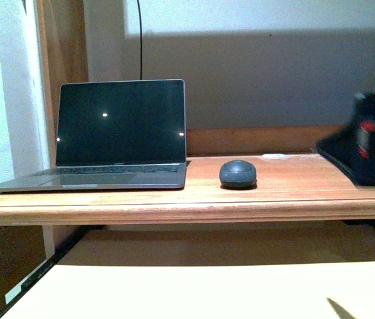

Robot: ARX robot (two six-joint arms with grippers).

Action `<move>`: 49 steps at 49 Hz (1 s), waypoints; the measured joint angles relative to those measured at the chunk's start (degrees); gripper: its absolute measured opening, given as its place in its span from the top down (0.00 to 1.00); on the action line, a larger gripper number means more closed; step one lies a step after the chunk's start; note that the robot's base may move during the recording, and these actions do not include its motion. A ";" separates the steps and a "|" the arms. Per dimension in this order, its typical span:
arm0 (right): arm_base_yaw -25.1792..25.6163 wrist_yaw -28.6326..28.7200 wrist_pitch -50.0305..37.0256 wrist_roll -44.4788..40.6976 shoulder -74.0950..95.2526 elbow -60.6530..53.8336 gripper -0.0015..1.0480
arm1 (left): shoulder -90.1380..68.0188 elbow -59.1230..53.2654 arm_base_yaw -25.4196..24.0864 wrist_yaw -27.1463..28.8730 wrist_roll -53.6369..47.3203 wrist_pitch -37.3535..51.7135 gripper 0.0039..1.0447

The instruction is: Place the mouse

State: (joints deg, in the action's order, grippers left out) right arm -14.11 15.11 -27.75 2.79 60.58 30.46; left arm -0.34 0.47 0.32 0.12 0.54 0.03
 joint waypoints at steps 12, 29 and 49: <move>16.46 25.90 1.22 -4.42 -8.37 -12.26 0.07 | 0.00 0.00 0.00 0.00 0.00 0.00 0.07; 28.22 46.31 6.03 -13.25 -10.58 -17.49 0.07 | 0.00 0.00 0.00 0.00 0.00 0.00 0.07; 39.76 61.77 27.67 -32.02 -6.05 -14.97 0.07 | 0.00 0.00 0.00 0.00 0.00 0.00 0.07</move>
State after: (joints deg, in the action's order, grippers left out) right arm 25.65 76.88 -0.08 -29.23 54.52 15.49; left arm -0.34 0.47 0.32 0.12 0.54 0.03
